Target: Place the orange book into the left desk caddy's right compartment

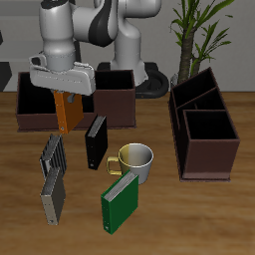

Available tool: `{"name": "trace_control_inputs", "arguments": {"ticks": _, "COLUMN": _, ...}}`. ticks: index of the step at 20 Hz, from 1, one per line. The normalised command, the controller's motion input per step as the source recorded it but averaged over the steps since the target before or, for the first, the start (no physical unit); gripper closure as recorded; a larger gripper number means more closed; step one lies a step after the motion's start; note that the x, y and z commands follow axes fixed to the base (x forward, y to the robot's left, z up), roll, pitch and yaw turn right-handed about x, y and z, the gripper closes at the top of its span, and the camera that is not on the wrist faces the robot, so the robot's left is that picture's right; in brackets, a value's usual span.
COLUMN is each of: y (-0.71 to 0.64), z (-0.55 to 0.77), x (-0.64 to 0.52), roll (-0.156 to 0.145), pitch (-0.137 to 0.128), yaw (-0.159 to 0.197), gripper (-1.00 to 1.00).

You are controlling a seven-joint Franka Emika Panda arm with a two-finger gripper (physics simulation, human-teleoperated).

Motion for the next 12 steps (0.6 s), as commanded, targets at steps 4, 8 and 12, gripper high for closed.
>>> {"name": "trace_control_inputs", "arguments": {"ticks": 4, "y": 0.31, "z": 0.65, "x": -0.2, "roll": -0.019, "pitch": -0.035, "yaw": 0.042, "gripper": 1.0}}
{"name": "trace_control_inputs", "arguments": {"ticks": 8, "y": 0.59, "z": 0.8, "x": -0.3, "roll": 0.013, "pitch": -0.051, "yaw": 0.048, "gripper": 1.0}}
{"name": "trace_control_inputs", "arguments": {"ticks": 12, "y": 0.65, "z": 0.6, "x": -0.33, "roll": 0.033, "pitch": -0.058, "yaw": 0.079, "gripper": 1.0}}
